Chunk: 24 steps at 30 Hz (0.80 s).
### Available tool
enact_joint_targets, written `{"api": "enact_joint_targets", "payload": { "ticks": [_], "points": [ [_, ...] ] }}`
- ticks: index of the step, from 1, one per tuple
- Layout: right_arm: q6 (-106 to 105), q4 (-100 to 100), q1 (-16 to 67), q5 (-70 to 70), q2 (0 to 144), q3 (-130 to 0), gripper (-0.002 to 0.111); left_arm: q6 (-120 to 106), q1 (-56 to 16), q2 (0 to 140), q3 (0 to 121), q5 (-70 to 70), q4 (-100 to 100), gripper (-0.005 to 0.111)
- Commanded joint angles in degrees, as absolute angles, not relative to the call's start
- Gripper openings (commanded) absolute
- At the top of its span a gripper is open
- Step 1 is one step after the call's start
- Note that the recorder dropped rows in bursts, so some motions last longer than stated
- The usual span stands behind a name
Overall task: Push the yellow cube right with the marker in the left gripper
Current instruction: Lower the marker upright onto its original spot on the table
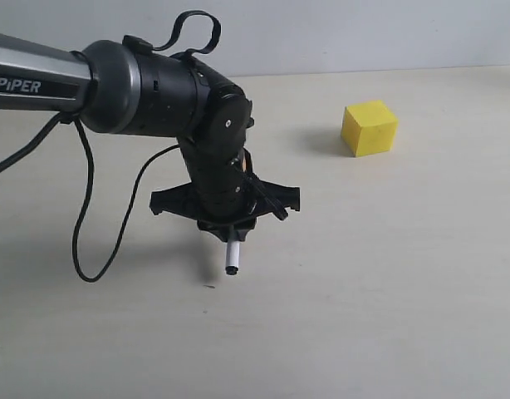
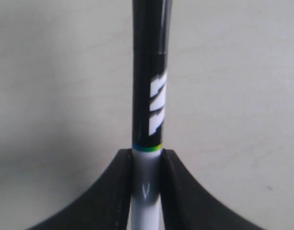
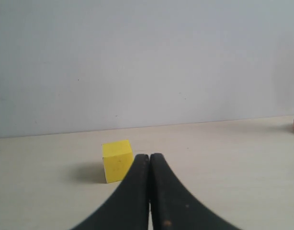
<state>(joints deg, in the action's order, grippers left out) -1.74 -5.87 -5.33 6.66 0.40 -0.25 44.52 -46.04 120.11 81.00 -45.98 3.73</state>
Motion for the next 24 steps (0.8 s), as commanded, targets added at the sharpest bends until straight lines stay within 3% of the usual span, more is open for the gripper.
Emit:
{"api": "enact_joint_targets", "payload": {
  "ticks": [1, 16, 24],
  "points": [
    [-1.9, -5.7, -5.6, 6.3, 0.0, 0.0, 0.0, 45.0, -45.8, 121.5, 81.5, -46.0, 2.0, 0.0],
    [-1.9, -5.7, -5.6, 6.3, 0.0, 0.0, 0.0, 44.9, -45.8, 122.7, 84.2, -45.2, 1.8, 0.0],
    [-1.9, -5.7, -5.6, 6.3, 0.0, 0.0, 0.0, 45.0, -45.7, 122.7, 84.2, -46.0, 1.8, 0.023]
  ]
}}
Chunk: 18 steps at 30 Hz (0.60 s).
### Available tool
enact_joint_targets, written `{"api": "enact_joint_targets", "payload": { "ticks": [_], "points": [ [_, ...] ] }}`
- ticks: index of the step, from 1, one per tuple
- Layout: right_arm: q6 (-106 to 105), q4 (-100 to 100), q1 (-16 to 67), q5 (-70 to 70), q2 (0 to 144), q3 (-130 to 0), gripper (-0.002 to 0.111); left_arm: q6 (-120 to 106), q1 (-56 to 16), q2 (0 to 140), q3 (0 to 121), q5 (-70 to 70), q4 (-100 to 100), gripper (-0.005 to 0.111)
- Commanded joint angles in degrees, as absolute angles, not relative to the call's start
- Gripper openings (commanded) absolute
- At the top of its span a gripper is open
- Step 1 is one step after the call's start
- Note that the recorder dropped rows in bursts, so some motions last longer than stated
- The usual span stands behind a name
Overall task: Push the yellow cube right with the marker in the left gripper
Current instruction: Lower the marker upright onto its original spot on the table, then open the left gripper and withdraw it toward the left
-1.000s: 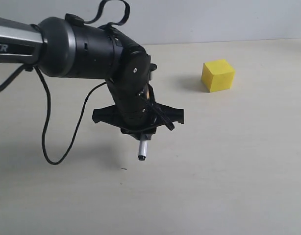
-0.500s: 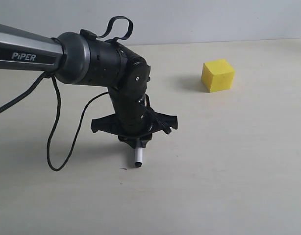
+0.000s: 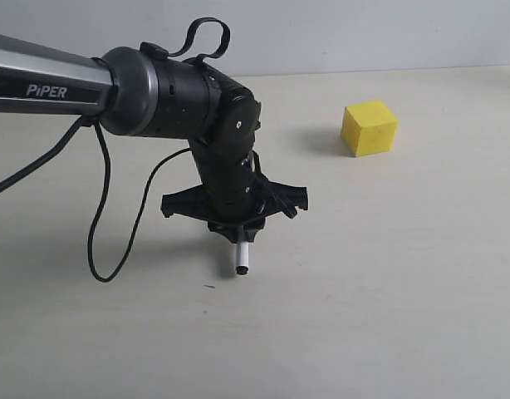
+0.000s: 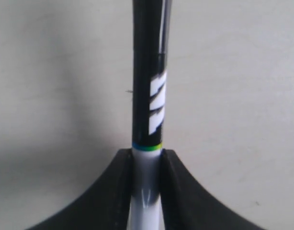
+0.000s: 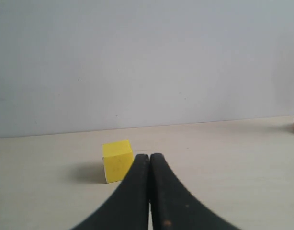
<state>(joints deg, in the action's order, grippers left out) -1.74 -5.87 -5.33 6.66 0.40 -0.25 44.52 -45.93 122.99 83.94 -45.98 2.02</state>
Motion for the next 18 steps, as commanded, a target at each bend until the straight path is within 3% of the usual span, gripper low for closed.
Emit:
{"api": "enact_joint_targets", "payload": {
  "ticks": [1, 4, 18],
  "points": [
    [-1.9, -5.7, -5.6, 6.3, 0.0, 0.0, 0.0, 45.0, -45.7, 122.7, 84.2, -46.0, 1.8, 0.026],
    [-1.9, -5.7, -5.6, 6.3, 0.0, 0.0, 0.0, 45.0, -45.7, 122.7, 84.2, -46.0, 1.8, 0.03],
    [-1.9, -5.7, -5.6, 6.3, 0.0, 0.0, 0.0, 45.0, -45.7, 122.7, 84.3, -45.7, 2.3, 0.03]
  ]
}}
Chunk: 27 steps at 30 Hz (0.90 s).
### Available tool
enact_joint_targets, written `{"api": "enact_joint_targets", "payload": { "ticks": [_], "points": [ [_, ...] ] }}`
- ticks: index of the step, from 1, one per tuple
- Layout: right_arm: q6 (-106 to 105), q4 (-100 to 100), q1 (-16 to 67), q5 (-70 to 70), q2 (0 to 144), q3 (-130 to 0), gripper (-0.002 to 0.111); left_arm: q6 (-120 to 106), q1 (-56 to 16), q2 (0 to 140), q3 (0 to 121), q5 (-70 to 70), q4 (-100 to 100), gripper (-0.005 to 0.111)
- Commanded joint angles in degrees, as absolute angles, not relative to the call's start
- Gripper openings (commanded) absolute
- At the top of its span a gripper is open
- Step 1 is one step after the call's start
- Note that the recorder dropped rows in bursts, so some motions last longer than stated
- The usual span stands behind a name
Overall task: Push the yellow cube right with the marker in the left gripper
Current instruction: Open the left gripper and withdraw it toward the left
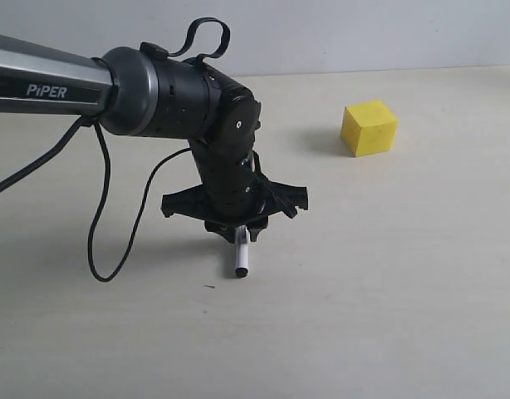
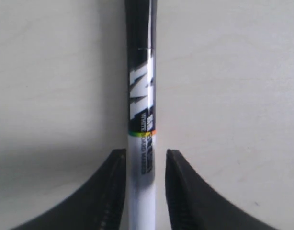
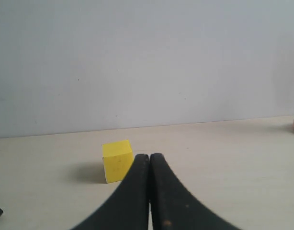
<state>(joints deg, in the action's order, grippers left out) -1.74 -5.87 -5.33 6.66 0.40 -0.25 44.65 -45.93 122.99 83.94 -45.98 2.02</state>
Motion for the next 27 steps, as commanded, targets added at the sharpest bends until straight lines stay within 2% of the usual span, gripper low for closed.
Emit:
{"api": "enact_joint_targets", "payload": {
  "ticks": [1, 8, 10, 11, 12, 20, 23, 27],
  "points": [
    [-1.9, -5.7, -5.6, 6.3, 0.0, 0.0, 0.0, 45.0, -45.7, 122.6, 84.3, -45.9, 2.6, 0.03],
    [-1.9, -5.7, -5.6, 6.3, 0.0, 0.0, 0.0, 40.2, -44.6, 118.2, 86.7, -54.3, 3.4, 0.027],
    [-1.9, -5.7, -5.6, 6.3, 0.0, 0.0, 0.0, 38.0, -44.6, 115.8, 86.4, -54.3, 4.5, 0.014],
    [-1.9, -5.7, -5.6, 6.3, 0.0, 0.0, 0.0, 38.1, -45.3, 114.4, 85.5, -53.3, 5.8, 0.004],
    [-1.9, -5.7, -5.6, 6.3, 0.0, 0.0, 0.0, 38.3, -45.8, 112.7, 84.0, -51.4, 7.4, 0.0],
    [-1.9, -5.7, -5.6, 6.3, 0.0, 0.0, 0.0, 39.6, -51.3, 96.0, 62.7, -27.8, 10.9, 0.0],
    [-1.9, -5.7, -5.6, 6.3, 0.0, 0.0, 0.0, 39.1, -53.2, 88.6, 57.4, -25.8, 11.0, 0.0],
    [-1.9, -5.7, -5.6, 6.3, 0.0, 0.0, 0.0, 39.1, -54.0, 81.0, 54.0, -30.2, 9.7, 0.0]
  ]
}}
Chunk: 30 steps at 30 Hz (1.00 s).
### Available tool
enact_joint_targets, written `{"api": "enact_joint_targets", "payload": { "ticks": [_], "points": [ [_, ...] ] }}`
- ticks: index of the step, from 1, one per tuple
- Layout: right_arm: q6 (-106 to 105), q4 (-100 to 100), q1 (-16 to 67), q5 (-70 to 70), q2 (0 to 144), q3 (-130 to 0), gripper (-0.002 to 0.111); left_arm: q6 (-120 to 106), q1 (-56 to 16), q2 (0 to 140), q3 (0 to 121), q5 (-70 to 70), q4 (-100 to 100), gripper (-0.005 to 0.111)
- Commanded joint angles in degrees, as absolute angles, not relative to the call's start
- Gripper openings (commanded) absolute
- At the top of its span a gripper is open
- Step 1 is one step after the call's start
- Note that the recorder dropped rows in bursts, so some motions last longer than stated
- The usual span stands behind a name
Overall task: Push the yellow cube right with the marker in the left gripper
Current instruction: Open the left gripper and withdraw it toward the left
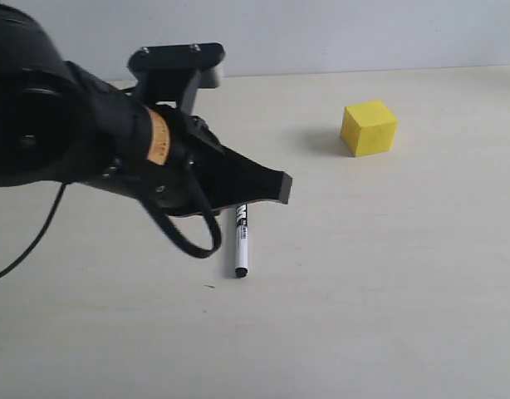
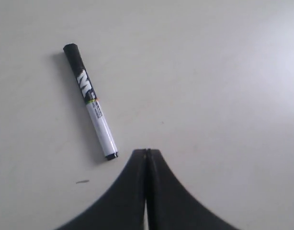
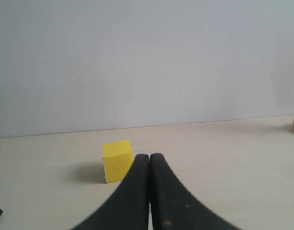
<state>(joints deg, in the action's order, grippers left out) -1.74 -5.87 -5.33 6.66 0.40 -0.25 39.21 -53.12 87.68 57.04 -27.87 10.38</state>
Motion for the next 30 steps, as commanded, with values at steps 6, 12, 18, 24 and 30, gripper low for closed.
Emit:
{"api": "enact_joint_targets", "payload": {
  "ticks": [6, 12, 18, 24, 30],
  "points": [
    [-1.9, -5.7, -5.6, 6.3, 0.0, 0.0, 0.0, 39.1, -54.0, 76.2, 53.5, -31.1, 10.0, 0.0],
    [-1.9, -5.4, -5.6, 6.3, 0.0, 0.0, 0.0, 39.0, -54.0, 76.3, 53.5, -33.7, 7.3, 0.0],
    [-1.9, -5.4, -5.6, 6.3, 0.0, 0.0, 0.0, 35.8, -57.6, 77.4, 49.5, -39.1, 6.2, 0.0],
    [-1.9, -5.5, -5.6, 6.3, 0.0, 0.0, 0.0, 36.4, -57.5, 66.3, 37.2, -25.1, 6.6, 0.0],
    [-1.9, -5.5, -5.6, 6.3, 0.0, 0.0, 0.0, 40.6, -50.5, 47.1, 19.9, 3.8, 5.4, 0.0]
  ]
}}
